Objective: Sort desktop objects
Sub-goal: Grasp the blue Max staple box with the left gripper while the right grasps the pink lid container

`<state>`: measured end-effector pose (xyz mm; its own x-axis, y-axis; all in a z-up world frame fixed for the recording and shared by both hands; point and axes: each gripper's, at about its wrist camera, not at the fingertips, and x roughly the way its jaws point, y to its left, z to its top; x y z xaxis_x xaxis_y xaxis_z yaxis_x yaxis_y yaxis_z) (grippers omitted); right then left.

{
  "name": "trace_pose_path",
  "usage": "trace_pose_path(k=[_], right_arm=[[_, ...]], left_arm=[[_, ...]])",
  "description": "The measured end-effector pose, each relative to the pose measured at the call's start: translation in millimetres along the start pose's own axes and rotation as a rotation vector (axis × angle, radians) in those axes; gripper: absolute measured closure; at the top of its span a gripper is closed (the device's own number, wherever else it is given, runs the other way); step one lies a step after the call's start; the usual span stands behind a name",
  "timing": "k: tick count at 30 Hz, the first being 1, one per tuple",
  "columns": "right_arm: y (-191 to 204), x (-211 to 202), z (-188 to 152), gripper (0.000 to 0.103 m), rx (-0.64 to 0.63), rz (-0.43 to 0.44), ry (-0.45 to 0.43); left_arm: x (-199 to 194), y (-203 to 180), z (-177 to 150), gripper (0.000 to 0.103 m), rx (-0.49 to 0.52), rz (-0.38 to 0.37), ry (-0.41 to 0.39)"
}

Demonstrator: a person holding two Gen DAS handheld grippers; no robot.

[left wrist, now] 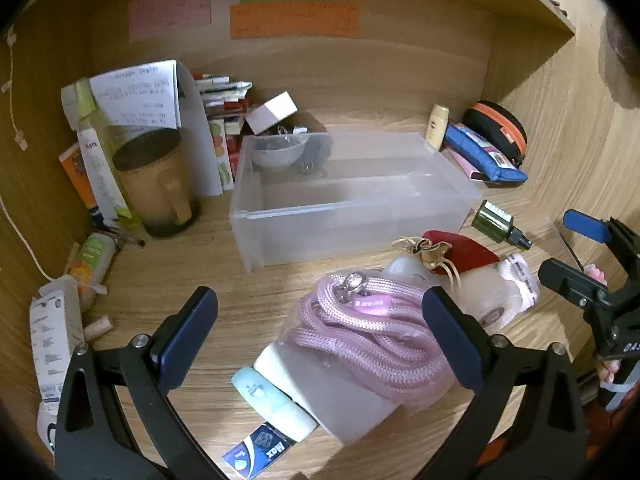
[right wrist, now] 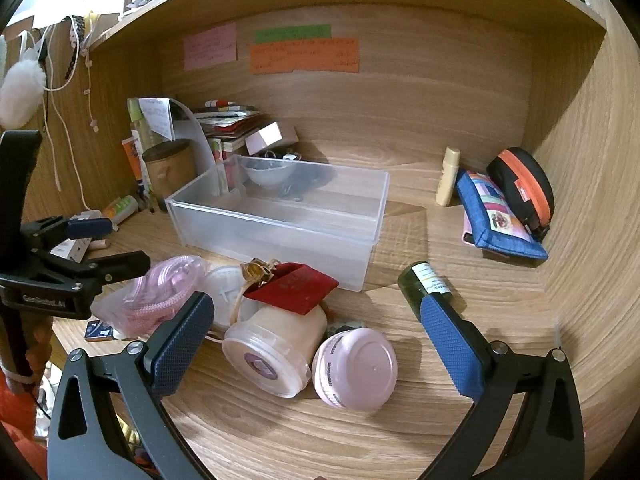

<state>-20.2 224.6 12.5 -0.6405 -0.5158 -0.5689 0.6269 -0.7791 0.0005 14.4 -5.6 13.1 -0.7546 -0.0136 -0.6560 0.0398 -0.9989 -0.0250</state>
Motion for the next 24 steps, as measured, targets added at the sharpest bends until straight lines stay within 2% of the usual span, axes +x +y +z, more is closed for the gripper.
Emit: trace_pose_path(k=[5, 8, 11, 16, 20, 24], right_arm=[[0.7, -10.0, -2.4, 0.0, -0.029, -0.002, -0.037], [1.5, -21.9, -4.5, 0.0, -0.057, -0.001, -0.075], [-1.8, -26.3, -4.8, 0.0, -0.051, -0.02, -0.075], [-15.6, -24.2, -9.6, 0.0, -0.019, -0.001, -0.035], [-28.7, -15.8, -18.5, 0.0, 0.031, 0.026, 0.023], [-31.9, -7.9, -28.0, 0.0, 0.039, 0.014, 0.068]], left_arm=[[-10.2, 4.7, -0.5, 0.0, -0.004, -0.017, -0.009], [-13.9, 15.1, -4.5, 0.0, -0.039, -0.037, -0.014], [-16.7, 31.1, -11.3, 0.0, -0.083, -0.029, -0.008], [-18.9, 52.7, -31.7, 0.0, -0.09, 0.0, 0.051], [-13.9, 60.3, -50.6, 0.0, -0.075, -0.002, 0.153], [-15.7, 55.4, -69.5, 0.0, -0.031, 0.017, 0.171]])
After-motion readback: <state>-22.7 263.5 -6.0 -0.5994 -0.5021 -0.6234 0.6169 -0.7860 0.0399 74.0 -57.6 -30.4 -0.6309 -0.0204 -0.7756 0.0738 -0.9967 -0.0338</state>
